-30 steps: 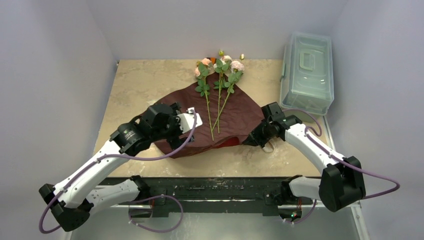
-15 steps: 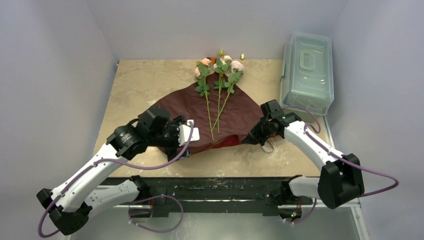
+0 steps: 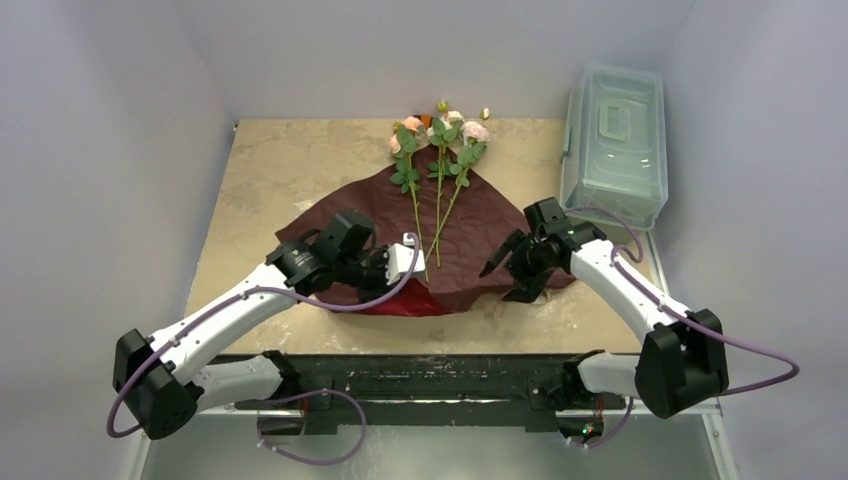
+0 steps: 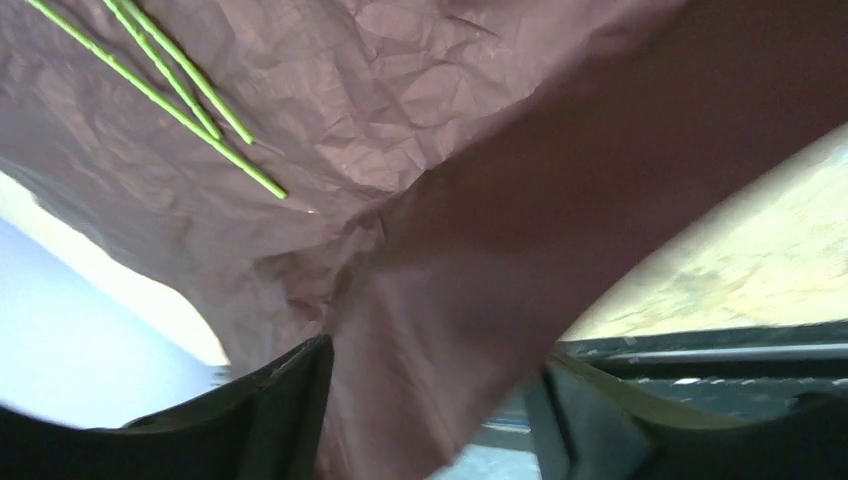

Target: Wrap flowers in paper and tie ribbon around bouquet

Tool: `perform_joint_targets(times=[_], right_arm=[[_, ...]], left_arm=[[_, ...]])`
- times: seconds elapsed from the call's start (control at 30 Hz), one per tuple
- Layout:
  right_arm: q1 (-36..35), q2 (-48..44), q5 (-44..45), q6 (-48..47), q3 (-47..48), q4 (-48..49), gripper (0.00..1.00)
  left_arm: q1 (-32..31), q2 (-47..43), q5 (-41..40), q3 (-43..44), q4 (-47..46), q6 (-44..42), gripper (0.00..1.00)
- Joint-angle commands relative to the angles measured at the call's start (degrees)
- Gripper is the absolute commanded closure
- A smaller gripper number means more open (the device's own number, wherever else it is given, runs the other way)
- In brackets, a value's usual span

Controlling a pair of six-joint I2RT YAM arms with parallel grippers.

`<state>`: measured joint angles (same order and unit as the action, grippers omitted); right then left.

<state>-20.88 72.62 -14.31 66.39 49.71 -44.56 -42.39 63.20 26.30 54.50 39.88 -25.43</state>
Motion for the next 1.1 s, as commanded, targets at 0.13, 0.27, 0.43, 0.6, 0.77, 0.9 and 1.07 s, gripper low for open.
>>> perform_joint_targets(times=[0.13,0.27,0.43,0.6,0.77,0.9,1.07], right_arm=[[1.35,-5.86,5.65,-17.81,14.23,-10.64,0.14],[1.32,-7.80,-3.68,-23.67,14.14,0.25,0.27],[-2.63,4.25,-15.94,-26.64,13.48,9.39,0.50],[-13.86,18.59,-22.03,-30.20,16.33,12.52,0.57],[-15.42,25.00,-25.58,-33.98,14.48,11.68,0.65],[-15.37,26.17,-24.49,-38.52,13.75,6.96,0.82],[-14.96,27.21,-24.91,-40.91,14.92,4.28,0.84]], left_arm=[[0.15,4.42,2.16,4.65,0.49,-6.91,1.00],[0.14,7.58,2.82,6.33,0.95,-8.06,1.00],[0.19,11.49,2.90,9.84,0.71,-8.29,1.00],[0.22,14.23,1.49,12.05,-0.50,-8.21,1.00],[0.40,17.22,-0.43,13.09,-2.57,-6.76,1.00],[1.21,20.07,-5.75,13.41,-6.15,-4.80,1.00],[2.30,24.46,-6.52,15.64,-7.77,-2.86,1.00]])
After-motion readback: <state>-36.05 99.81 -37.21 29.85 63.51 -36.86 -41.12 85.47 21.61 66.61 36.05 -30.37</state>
